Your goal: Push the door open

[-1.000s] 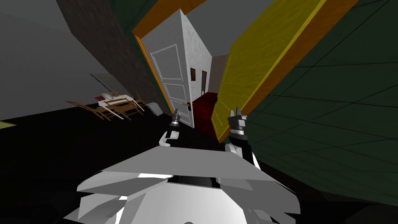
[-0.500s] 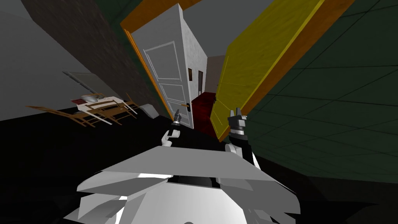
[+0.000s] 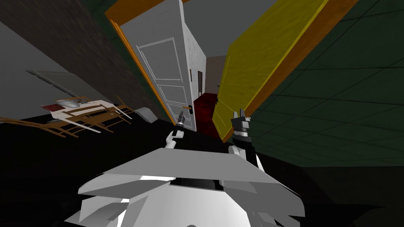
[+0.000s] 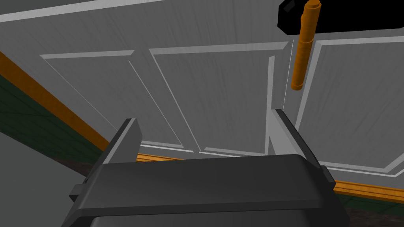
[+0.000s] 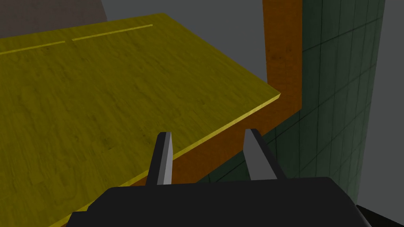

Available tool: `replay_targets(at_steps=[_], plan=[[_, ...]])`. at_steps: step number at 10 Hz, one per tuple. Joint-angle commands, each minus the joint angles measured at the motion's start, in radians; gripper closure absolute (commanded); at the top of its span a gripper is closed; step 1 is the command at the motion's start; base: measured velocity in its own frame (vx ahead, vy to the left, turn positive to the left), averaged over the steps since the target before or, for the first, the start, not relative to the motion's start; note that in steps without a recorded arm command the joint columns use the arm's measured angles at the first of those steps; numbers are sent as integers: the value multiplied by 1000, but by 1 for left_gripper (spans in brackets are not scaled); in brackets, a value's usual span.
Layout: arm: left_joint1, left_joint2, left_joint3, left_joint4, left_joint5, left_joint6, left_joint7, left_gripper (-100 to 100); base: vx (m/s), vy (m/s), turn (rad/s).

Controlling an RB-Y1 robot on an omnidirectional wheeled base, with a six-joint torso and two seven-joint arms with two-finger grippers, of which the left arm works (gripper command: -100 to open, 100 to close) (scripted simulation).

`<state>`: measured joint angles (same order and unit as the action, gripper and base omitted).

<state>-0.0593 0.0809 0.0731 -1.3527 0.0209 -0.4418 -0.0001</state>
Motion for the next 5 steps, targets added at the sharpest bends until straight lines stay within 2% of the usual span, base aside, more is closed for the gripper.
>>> replay_targets(at_steps=[1,5], plan=[[-24,-1,5,42,1,3,-3,-100,35,133,-155],[-79,-8,18,133,3,16,-12,-100,24,139,-130]])
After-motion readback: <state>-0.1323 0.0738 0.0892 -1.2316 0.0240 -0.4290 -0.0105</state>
